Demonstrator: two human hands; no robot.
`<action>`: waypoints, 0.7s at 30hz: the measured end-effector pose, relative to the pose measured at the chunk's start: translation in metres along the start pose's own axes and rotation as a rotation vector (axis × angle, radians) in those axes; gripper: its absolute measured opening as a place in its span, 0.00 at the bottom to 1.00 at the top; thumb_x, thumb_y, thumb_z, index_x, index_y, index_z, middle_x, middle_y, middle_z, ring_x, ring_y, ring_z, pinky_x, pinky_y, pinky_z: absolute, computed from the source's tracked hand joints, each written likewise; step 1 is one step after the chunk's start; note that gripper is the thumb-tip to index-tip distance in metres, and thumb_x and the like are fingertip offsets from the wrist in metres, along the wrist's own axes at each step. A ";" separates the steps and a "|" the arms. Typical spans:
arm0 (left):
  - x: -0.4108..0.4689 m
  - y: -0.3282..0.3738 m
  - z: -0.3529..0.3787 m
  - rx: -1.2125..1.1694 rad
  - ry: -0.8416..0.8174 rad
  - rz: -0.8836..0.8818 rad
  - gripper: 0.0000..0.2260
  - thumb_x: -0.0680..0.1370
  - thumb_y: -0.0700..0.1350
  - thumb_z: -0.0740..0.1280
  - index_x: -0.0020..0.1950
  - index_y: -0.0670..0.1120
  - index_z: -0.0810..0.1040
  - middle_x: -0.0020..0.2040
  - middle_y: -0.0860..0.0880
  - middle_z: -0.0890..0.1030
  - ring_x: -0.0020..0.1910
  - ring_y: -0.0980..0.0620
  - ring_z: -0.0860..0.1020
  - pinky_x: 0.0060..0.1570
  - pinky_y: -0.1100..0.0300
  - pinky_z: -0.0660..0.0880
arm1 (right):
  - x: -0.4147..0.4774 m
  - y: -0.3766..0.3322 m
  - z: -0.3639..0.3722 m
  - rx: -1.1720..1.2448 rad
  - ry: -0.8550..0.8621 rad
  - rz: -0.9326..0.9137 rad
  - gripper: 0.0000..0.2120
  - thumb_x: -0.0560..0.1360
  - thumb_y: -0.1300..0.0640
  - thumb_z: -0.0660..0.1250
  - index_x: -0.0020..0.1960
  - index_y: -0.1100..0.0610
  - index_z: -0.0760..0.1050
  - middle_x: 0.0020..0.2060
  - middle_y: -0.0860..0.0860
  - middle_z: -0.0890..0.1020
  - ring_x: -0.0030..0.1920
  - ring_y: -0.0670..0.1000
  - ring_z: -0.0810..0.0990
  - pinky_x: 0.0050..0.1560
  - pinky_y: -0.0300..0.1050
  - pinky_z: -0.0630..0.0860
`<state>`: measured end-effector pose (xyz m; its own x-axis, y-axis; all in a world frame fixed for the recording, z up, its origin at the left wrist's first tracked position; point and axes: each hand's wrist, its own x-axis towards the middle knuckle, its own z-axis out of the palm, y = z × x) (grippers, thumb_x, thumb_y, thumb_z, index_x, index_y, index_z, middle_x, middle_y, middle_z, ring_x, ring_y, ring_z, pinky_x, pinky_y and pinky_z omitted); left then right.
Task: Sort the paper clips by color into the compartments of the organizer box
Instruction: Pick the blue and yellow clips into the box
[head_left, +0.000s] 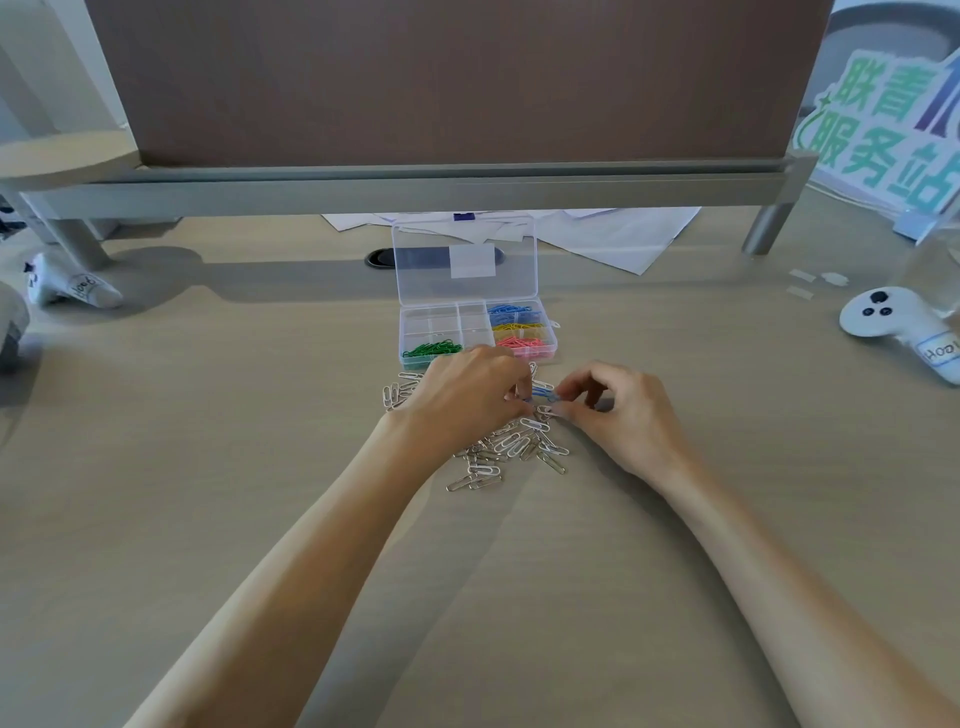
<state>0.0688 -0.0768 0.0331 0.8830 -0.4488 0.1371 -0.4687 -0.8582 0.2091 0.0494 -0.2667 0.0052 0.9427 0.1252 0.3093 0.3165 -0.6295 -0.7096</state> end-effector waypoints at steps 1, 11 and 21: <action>0.000 0.000 0.000 0.004 0.007 -0.007 0.06 0.76 0.54 0.68 0.50 0.53 0.80 0.49 0.56 0.78 0.50 0.54 0.76 0.42 0.56 0.75 | 0.001 0.000 0.000 0.005 0.019 -0.017 0.07 0.70 0.60 0.75 0.43 0.49 0.80 0.34 0.40 0.79 0.37 0.45 0.75 0.38 0.31 0.69; -0.002 -0.001 -0.002 0.044 0.024 -0.043 0.06 0.77 0.46 0.64 0.49 0.53 0.80 0.51 0.55 0.80 0.53 0.52 0.76 0.47 0.50 0.77 | 0.012 0.002 0.014 -0.345 0.004 -0.277 0.05 0.72 0.60 0.72 0.46 0.53 0.83 0.41 0.47 0.81 0.47 0.54 0.76 0.45 0.49 0.74; 0.000 -0.002 0.004 0.019 0.078 -0.014 0.07 0.78 0.47 0.66 0.53 0.52 0.81 0.51 0.54 0.81 0.54 0.50 0.76 0.46 0.49 0.77 | 0.026 -0.004 0.011 -0.557 -0.158 -0.280 0.06 0.76 0.53 0.67 0.47 0.56 0.77 0.47 0.51 0.80 0.55 0.55 0.73 0.49 0.51 0.72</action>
<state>0.0701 -0.0764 0.0289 0.8846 -0.4170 0.2090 -0.4554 -0.8690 0.1936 0.0743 -0.2521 0.0092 0.8500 0.4272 0.3083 0.4905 -0.8552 -0.1673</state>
